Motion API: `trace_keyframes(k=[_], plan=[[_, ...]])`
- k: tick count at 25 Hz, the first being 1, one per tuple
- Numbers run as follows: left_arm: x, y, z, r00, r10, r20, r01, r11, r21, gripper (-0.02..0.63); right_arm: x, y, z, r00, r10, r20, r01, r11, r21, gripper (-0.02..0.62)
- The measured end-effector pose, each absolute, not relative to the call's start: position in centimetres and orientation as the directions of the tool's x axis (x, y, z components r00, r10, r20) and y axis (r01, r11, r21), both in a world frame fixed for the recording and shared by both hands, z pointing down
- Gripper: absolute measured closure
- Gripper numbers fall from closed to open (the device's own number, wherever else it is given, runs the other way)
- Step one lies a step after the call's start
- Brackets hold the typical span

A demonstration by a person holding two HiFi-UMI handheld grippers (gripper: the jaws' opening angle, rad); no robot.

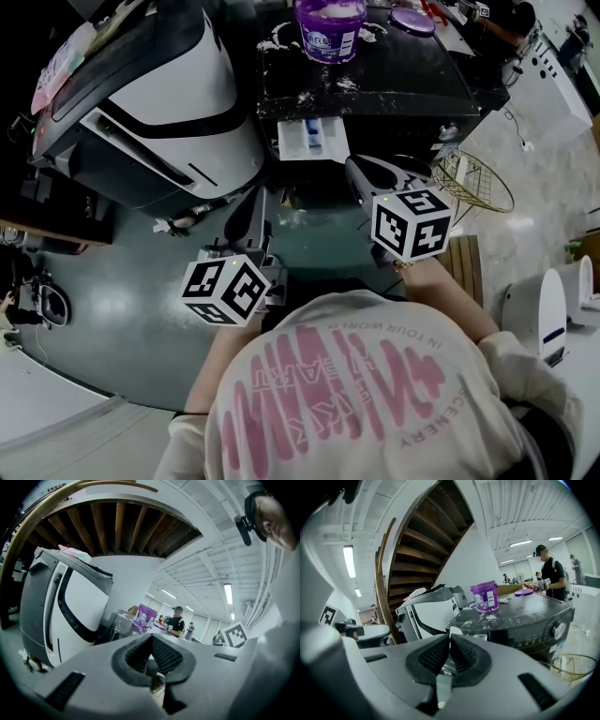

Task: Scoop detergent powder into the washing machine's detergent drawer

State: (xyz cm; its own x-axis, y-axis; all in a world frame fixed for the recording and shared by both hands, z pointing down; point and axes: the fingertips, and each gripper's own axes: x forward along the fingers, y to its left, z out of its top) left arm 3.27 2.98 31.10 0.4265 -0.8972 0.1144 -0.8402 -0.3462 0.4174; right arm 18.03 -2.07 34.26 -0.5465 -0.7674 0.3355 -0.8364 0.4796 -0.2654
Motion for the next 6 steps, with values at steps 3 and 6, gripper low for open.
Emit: trace_keyframes(k=[3,6], plan=[[3.5,3.3,31.7,0.424,-0.897,0.121,-0.840,-0.340,0.423,0.603,17.9,-1.7,34.8,-0.557,-0.758,0.339,-0.830,0.490,-0.268,0.589],[3.8,3.7,32.4,0.427,-0.894,0.135,-0.838,-0.335,0.430,0.603,18.0,-1.2,35.7,-0.561,-0.750,0.351,-0.827,0.489,-0.277,0.589]])
